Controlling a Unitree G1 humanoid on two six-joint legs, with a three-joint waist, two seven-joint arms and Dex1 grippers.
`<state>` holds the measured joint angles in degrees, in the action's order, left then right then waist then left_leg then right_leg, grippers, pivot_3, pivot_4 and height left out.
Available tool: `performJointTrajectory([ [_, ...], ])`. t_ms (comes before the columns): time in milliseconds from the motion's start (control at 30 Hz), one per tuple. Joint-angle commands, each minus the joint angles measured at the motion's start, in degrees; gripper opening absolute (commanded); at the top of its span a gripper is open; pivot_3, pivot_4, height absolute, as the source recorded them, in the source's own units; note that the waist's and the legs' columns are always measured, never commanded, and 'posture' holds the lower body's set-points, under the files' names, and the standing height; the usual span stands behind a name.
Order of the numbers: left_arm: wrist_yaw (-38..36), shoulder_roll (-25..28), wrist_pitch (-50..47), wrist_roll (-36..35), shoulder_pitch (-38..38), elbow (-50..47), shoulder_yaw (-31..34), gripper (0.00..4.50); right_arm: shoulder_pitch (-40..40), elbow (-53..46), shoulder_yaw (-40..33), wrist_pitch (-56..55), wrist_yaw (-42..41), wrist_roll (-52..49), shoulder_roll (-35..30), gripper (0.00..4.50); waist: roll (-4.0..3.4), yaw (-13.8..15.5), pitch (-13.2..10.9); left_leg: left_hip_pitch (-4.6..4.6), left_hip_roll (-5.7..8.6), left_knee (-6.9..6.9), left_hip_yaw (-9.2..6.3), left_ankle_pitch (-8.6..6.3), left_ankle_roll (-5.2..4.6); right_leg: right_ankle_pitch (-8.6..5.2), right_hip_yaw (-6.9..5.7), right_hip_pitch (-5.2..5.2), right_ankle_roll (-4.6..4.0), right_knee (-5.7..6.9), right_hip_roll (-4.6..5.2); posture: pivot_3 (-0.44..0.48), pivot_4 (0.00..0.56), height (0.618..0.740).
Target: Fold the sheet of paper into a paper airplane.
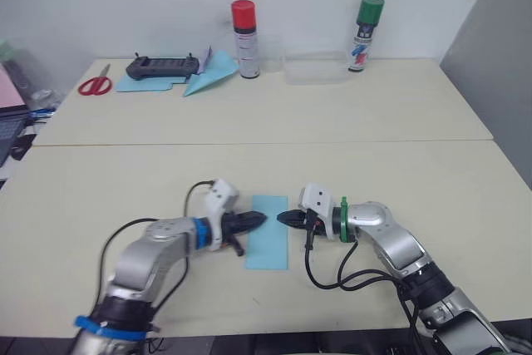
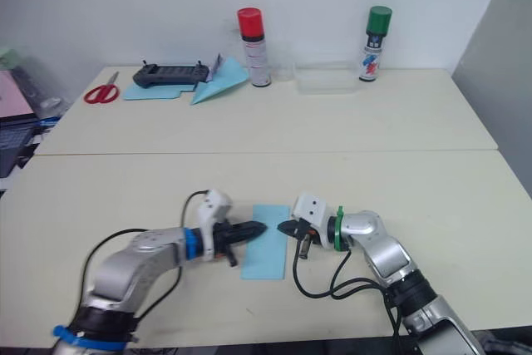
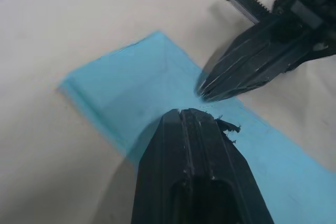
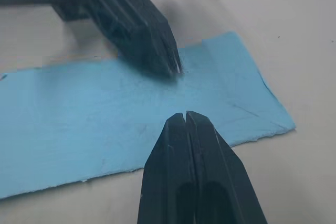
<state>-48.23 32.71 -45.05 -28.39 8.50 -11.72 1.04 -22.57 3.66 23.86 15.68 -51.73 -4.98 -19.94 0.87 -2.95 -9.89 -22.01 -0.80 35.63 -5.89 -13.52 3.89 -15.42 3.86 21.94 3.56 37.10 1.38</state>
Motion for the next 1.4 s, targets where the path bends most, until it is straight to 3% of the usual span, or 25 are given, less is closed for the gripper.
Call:
performJointTrajectory([
  [33, -1.6, 2.44, -5.01, -5.93, -1.08, -3.76, 4.48, 0.0, 0.48, 2.92, 0.78, 0.58, 0.44, 2.42, -0.87, 0.02, 0.01, -0.06, 0.0, 0.0, 0.0, -0.08, 0.0, 0.0, 0.0, -0.01, 0.0, 0.04, -0.01, 0.0, 0.0, 0.0, 0.15, 0.74],
  [400, 0.07, 2.0, -2.93, -2.26, -0.69, -1.81, -2.57, 0.0, -0.74, 5.04, 0.66, -0.76, 0.59, 2.5, -0.23, 0.02, 0.05, -0.07, -0.03, 0.05, 0.01, -0.16, 0.04, 0.03, 0.04, -0.01, 0.05, 0.04, -0.05, -0.01, -0.01, 0.0, 0.15, 0.74],
  [600, -2.76, 6.83, 0.05, 0.43, -3.41, -2.86, -5.19, 0.0, -0.59, 4.73, 0.51, -0.82, 1.08, 2.62, -0.34, 0.02, 0.05, -0.11, -0.03, 0.06, 0.0, -0.22, 0.07, 0.03, 0.05, -0.02, 0.07, 0.07, -0.07, -0.01, -0.01, 0.0, 0.15, 0.74],
  [867, -4.22, 9.25, 0.44, 0.03, -2.14, -1.76, -4.34, 0.0, -0.25, 4.27, 0.73, -0.59, 1.29, 2.49, -0.3, 0.02, 0.05, -0.19, -0.02, 0.08, -0.01, -0.23, 0.09, 0.03, 0.04, -0.08, 0.08, 0.07, -0.17, 0.01, -0.02, 0.0, 0.15, 0.74],
  [1233, -4.88, 8.17, 1.65, 1.55, -0.61, -0.18, -6.6, 0.0, 0.01, 3.71, 0.8, -0.07, 1.59, 2.44, -0.44, 0.02, 0.05, -0.16, -0.02, 0.14, -0.01, -0.23, 0.1, 0.03, 0.04, -0.1, 0.09, 0.03, -0.21, 0.01, -0.02, 0.0, 0.15, 0.74],
  [1400, -4.55, 4.7, -0.72, -2.88, 2.13, -0.56, -3.84, 0.0, 0.15, 3.82, 0.94, 0.03, 1.68, 2.47, -0.4, 0.02, 0.07, 0.0, -0.01, 0.13, 0.0, -0.21, 0.09, 0.04, 0.04, -0.06, 0.08, 0.01, -0.13, 0.02, -0.02, 0.0, 0.15, 0.74],
])
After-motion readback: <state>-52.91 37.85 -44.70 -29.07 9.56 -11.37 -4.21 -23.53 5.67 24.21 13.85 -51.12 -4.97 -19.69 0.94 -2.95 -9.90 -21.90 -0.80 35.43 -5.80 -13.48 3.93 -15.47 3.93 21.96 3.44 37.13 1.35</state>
